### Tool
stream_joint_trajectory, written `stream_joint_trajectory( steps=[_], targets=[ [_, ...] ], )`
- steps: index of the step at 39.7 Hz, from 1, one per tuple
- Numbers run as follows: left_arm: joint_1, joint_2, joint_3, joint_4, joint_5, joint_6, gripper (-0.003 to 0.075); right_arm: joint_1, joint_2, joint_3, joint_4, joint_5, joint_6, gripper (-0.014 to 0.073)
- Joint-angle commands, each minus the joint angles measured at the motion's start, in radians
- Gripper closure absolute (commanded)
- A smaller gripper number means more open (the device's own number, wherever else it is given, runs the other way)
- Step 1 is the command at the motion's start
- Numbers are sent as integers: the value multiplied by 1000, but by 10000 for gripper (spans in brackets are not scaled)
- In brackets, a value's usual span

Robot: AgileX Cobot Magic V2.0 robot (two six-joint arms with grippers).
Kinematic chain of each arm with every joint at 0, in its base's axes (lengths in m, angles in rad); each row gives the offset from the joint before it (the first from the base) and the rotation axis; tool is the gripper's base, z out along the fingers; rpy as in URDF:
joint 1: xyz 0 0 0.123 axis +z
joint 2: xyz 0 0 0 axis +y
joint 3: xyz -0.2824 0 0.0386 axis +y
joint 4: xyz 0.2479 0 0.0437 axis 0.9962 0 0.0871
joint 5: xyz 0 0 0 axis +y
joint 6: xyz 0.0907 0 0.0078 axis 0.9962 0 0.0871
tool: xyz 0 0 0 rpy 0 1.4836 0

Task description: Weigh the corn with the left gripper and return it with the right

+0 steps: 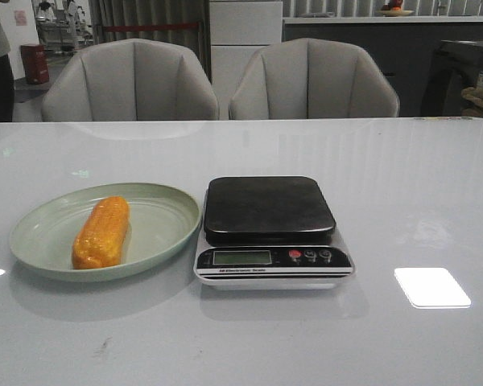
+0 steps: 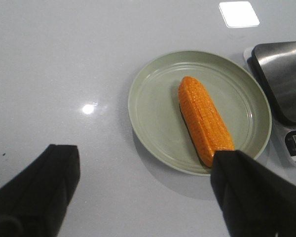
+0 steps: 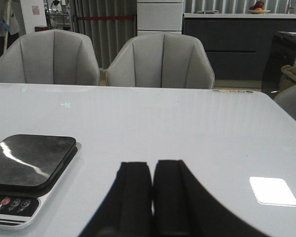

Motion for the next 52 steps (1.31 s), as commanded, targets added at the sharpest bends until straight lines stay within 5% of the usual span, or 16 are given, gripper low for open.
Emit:
stream_joint_trajectory(
  steps=[1, 16, 31, 44, 52],
  targets=[
    [-49, 69, -64, -18, -62, -8, 122, -4, -21, 12, -11, -83, -6, 428],
    [-182, 414, -200, -62, -113, -57, 125, -4, -21, 12, -11, -83, -6, 428],
    [-208, 683, -338, -116, -98, -74, 141, -4, -21, 12, -11, -83, -6, 428],
    [-208, 789, -358, -116, -115, -86, 335, -4, -21, 12, -11, -83, -6, 428],
    [-208, 799, -374, -116, -107, -86, 538, -4, -21, 12, -11, -83, -6, 428]
  ],
)
